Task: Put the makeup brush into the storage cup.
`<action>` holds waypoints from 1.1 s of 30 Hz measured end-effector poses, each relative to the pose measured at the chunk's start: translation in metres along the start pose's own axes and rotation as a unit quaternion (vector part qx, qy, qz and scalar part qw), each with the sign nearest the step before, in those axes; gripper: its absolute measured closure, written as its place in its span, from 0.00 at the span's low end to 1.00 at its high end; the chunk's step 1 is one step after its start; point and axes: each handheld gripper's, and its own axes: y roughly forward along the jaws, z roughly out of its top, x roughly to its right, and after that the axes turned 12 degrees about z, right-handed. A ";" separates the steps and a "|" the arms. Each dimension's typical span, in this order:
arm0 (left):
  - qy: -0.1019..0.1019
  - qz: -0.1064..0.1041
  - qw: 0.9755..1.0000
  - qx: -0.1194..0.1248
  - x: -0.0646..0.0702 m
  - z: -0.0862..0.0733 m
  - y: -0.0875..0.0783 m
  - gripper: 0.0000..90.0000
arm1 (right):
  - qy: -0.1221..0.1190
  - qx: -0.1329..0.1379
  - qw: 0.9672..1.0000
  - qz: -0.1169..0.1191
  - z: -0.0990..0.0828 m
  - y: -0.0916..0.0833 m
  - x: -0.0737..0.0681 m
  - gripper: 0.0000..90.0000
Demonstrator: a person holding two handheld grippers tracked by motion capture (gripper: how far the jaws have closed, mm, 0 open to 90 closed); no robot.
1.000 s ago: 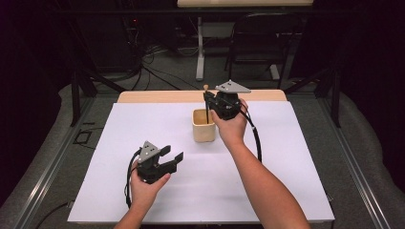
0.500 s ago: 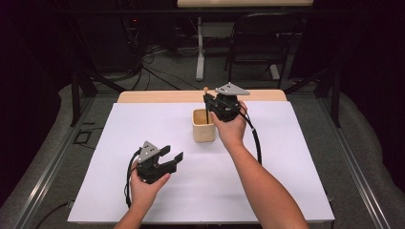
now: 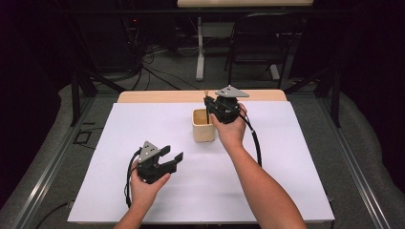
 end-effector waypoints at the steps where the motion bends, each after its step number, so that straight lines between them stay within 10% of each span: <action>1: 0.000 0.000 1.000 0.000 0.000 0.000 0.000 0.46 | 0.001 -0.001 1.000 0.000 0.000 0.000 0.000 0.93; 33: -0.005 0.000 1.000 0.001 -0.002 0.000 0.000 0.46 | 0.005 -0.028 1.000 -0.004 -0.021 0.009 0.002 0.93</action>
